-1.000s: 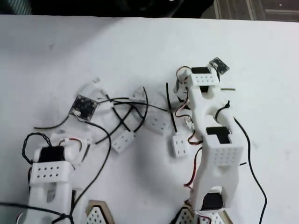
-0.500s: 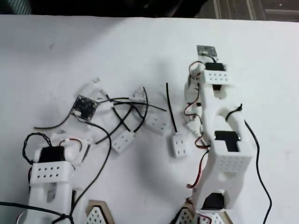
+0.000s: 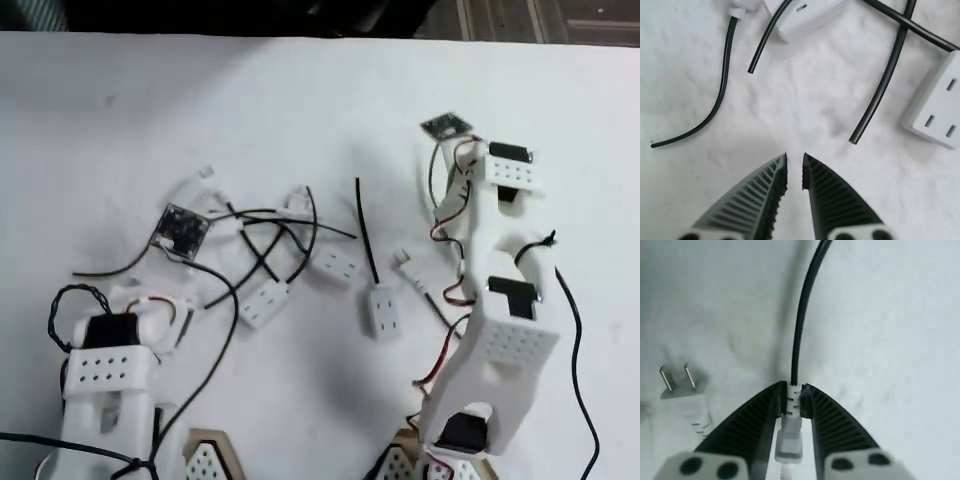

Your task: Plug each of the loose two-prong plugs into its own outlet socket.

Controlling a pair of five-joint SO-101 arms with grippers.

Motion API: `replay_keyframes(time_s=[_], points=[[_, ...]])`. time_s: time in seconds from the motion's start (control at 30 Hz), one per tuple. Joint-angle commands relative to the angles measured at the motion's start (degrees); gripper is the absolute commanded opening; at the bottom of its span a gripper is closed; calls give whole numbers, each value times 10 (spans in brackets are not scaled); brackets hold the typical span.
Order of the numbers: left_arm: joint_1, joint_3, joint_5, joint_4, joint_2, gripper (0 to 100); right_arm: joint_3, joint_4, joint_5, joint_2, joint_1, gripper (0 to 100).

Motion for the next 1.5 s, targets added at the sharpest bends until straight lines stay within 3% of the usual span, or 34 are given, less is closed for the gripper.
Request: replay_keyframes(time_s=[0.0,0.3,1.0,1.37,1.47], points=[[-5,-1,-5,-8,-13,72,-30,4,7,7,7,18],[-5,-1,-5,-8,-13,72,-44,50,8,9,7,98],[-4,-1,-5,-8,-13,72,-44,96,35,11,45,101],[-4,0,-5,-8,-13,72,-44,132,36,9,54,93],[-4,0,-5,-8,-13,72,-44,130,36,8,51,17]])
